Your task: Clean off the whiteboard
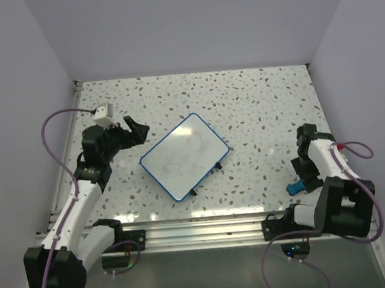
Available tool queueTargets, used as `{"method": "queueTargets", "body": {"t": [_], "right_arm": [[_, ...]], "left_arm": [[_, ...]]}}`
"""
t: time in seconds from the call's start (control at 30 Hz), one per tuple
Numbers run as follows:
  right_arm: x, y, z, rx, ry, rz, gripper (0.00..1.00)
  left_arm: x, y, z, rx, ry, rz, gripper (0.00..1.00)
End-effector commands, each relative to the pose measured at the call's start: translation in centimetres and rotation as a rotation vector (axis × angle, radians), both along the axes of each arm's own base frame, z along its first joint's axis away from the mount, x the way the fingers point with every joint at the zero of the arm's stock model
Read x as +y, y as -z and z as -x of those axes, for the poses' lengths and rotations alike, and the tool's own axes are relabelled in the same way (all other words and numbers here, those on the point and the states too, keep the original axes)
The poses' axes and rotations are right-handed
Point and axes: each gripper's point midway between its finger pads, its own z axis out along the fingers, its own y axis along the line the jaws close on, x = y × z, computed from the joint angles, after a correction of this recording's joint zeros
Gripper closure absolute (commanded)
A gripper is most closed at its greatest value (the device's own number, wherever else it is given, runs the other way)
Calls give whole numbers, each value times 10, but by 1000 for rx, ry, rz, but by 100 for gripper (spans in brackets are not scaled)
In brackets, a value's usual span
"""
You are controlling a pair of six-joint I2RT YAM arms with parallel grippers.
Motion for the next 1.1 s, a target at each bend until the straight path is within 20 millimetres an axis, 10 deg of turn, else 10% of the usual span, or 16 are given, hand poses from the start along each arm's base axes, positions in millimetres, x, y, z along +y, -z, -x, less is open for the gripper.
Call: {"method": "queueTargets", "body": {"t": [0.0,0.73,1.07], "right_arm": [[-2,11,-15,-2,-21,-38,15],[2,54,-6,64,-67,-74,28],[1,55,-24,11,-151,-79,59]], "left_arm": [[-16,-33,-2,-79,73,60,0],[-24,-37,-5,-109,97,95,0],[-24,-34,-5,-106,95,97,0]]}}
